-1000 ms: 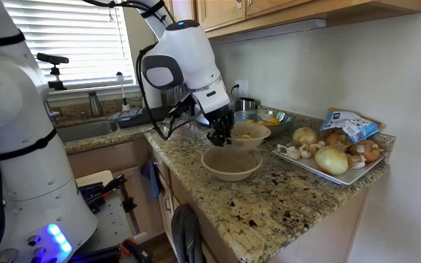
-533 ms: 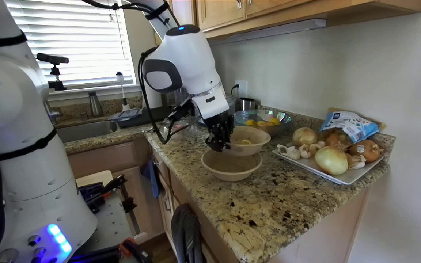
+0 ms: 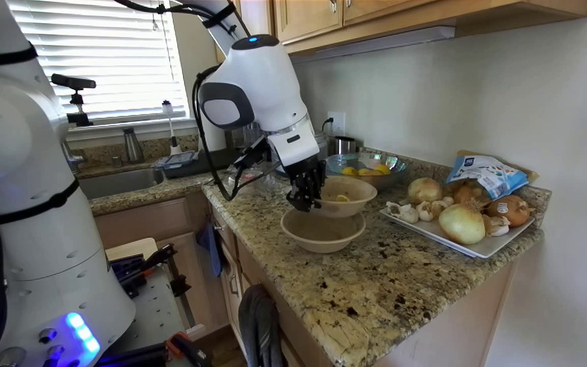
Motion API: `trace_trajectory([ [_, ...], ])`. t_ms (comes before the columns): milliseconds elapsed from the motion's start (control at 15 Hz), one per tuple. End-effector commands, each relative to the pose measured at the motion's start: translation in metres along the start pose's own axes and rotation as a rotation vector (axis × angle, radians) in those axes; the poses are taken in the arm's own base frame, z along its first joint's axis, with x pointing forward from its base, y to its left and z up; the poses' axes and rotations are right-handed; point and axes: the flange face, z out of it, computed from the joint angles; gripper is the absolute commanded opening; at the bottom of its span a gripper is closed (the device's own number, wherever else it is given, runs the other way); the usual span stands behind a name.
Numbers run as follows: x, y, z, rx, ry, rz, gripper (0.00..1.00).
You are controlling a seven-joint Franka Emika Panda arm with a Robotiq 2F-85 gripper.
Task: Put the left plate on the right plate
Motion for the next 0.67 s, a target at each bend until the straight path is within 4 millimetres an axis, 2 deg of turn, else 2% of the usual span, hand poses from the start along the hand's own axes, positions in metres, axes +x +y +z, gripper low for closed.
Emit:
trace_trajectory([
  [0, 0.003, 0.005, -0.003, 0.004, 0.028, 0.010, 0.03],
  [600, 0.009, 0.029, 0.005, -0.007, 0.013, 0.048, 0.03],
])
